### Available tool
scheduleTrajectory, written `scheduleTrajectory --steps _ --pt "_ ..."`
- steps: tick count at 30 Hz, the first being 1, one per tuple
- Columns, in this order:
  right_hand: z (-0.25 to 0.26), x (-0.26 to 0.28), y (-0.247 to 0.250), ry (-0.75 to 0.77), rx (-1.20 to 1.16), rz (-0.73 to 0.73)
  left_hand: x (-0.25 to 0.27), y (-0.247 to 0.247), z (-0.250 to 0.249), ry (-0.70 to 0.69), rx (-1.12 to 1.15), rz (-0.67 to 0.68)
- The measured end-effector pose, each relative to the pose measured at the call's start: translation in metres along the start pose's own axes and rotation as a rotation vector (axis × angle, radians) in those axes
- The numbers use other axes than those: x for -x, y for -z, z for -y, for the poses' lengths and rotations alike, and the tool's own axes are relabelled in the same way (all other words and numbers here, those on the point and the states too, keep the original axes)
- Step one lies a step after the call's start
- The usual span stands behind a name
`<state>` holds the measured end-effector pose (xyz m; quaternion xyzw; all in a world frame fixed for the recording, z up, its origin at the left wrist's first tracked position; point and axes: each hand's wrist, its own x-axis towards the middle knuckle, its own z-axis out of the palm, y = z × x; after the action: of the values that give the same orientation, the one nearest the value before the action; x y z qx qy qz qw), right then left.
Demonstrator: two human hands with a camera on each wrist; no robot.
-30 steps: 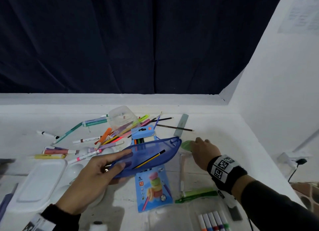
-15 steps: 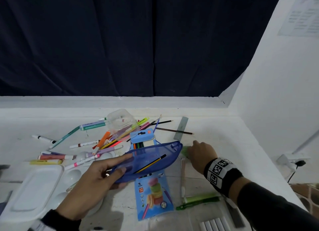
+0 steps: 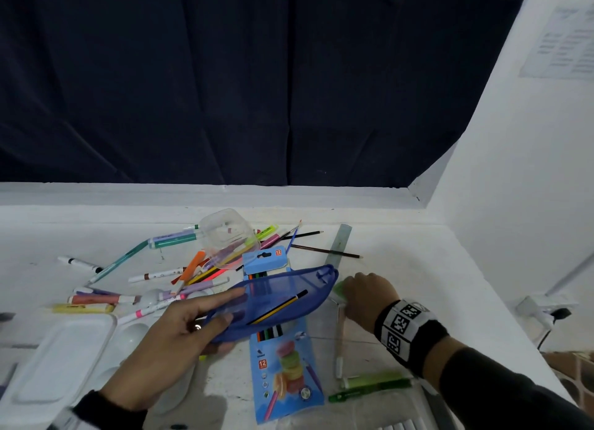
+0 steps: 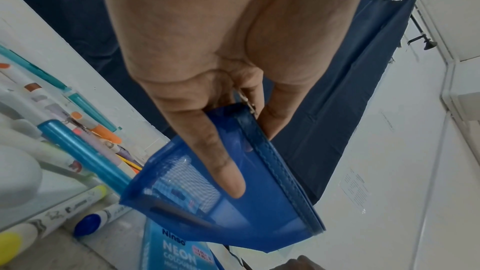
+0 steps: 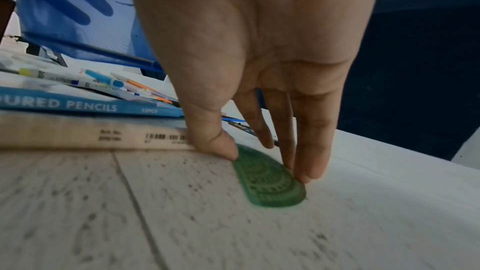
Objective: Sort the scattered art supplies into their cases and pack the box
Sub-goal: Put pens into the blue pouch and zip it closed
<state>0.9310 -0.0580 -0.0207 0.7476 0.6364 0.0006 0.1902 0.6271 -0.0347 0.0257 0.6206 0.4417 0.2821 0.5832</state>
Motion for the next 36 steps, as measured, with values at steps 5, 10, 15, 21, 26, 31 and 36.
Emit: scheduleTrajectory --steps 5,10,15,21,26,31,36 --pt "0.008 -0.003 0.003 0.063 0.073 0.017 -0.005 0.004 0.001 -0.022 -0.012 -0.006" --pt "-0.001 0.001 0.005 0.014 -0.057 -0.067 -0.005 0.011 0.003 -0.013 -0.035 -0.018" --pt "-0.029 0.0 0.0 -0.069 -0.251 -0.147 -0.008 0.01 0.004 0.002 -0.027 -0.014" --pt "-0.044 0.007 -0.006 -0.133 -0.568 -0.311 -0.013 0.0 -0.001 0.012 -0.013 0.02" --pt "-0.029 0.031 0.029 0.001 -0.934 -0.76 -0.018 -0.003 -0.009 -0.008 -0.021 0.035" --pt "0.008 0.057 0.066 0.318 -1.024 -0.762 -0.015 -0.005 -0.011 -0.03 -0.061 0.07" --pt "0.043 0.064 0.063 0.554 -0.935 -0.599 -0.004 -0.008 -0.012 -0.005 0.03 0.08"
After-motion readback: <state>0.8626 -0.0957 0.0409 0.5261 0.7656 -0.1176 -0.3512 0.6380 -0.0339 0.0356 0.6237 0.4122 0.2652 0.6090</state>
